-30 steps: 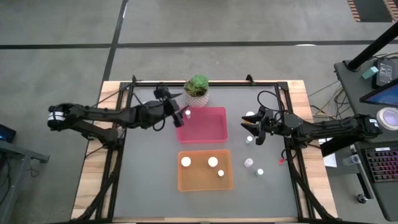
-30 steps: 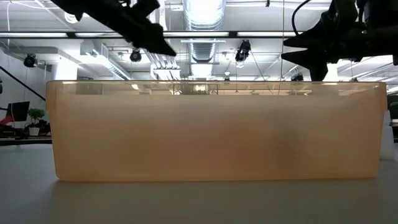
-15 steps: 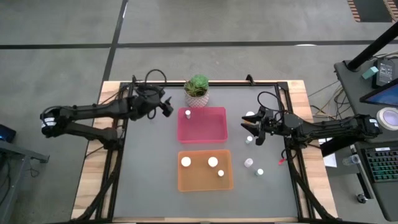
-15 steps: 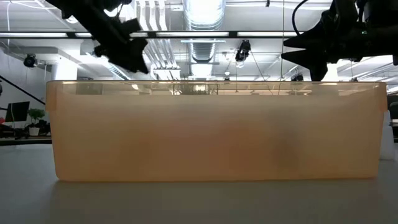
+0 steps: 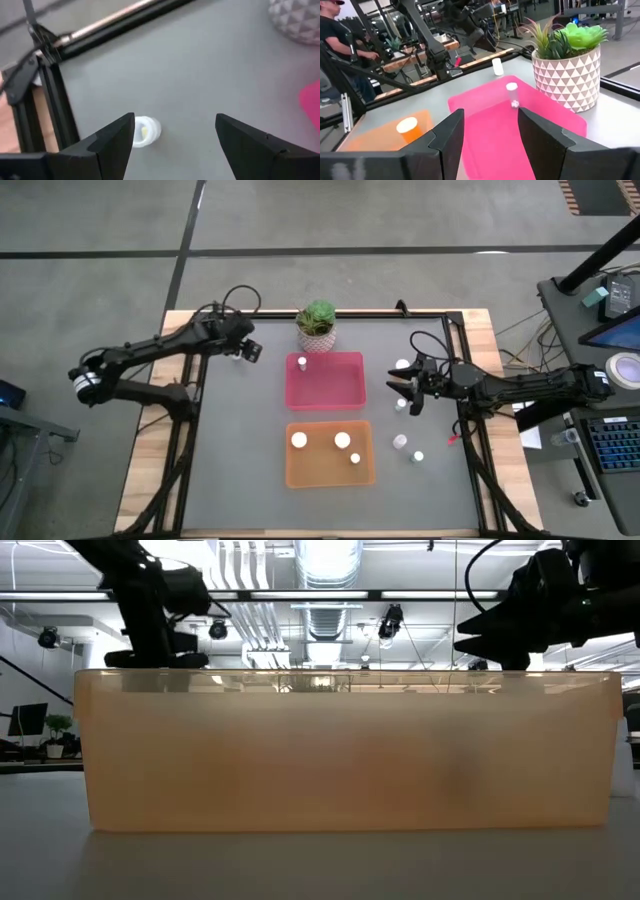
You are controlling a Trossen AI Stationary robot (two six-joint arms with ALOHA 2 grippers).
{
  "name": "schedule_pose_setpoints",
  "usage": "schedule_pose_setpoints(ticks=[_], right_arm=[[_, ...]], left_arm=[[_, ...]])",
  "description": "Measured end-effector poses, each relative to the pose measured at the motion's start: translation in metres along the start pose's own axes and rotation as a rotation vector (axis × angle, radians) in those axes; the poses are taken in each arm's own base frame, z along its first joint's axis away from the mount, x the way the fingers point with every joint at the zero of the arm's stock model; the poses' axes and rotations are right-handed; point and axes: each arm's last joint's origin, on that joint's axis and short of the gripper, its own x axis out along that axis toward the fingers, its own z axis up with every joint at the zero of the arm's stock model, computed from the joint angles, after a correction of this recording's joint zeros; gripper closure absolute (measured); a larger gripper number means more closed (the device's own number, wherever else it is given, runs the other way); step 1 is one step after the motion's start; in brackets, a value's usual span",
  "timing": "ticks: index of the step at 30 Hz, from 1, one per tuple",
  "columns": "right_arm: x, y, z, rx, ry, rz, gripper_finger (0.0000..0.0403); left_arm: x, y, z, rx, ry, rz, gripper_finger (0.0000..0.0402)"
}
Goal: Pick and place medicine bottles into bin by pill shape (circle, oval)
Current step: Put the white capsule bottle into the orange bin
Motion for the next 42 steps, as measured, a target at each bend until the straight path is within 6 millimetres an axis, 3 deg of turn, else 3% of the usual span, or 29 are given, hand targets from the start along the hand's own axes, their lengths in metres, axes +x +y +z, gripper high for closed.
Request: schedule_pose_setpoints(ticks=[14, 28, 42], right_arm=[[0.0, 0.0, -0.001, -0.051, 0.01, 0.002, 0.0225], [0.0, -0.001, -0.005, -0.056, 0.049, -0.005, 0.0225], [0.0, -0.001, -0.005, -0.057, 0.051, -0.006, 0.0225]], left_arm=[[0.048, 0.016, 0.004, -0.016, 0.216, 0.088, 0.014], [0.061, 0.017, -0.002, -0.009, 0.273, 0.117, 0.0143], [0.061, 0.017, -0.003, -0.012, 0.271, 0.12, 0.0259]])
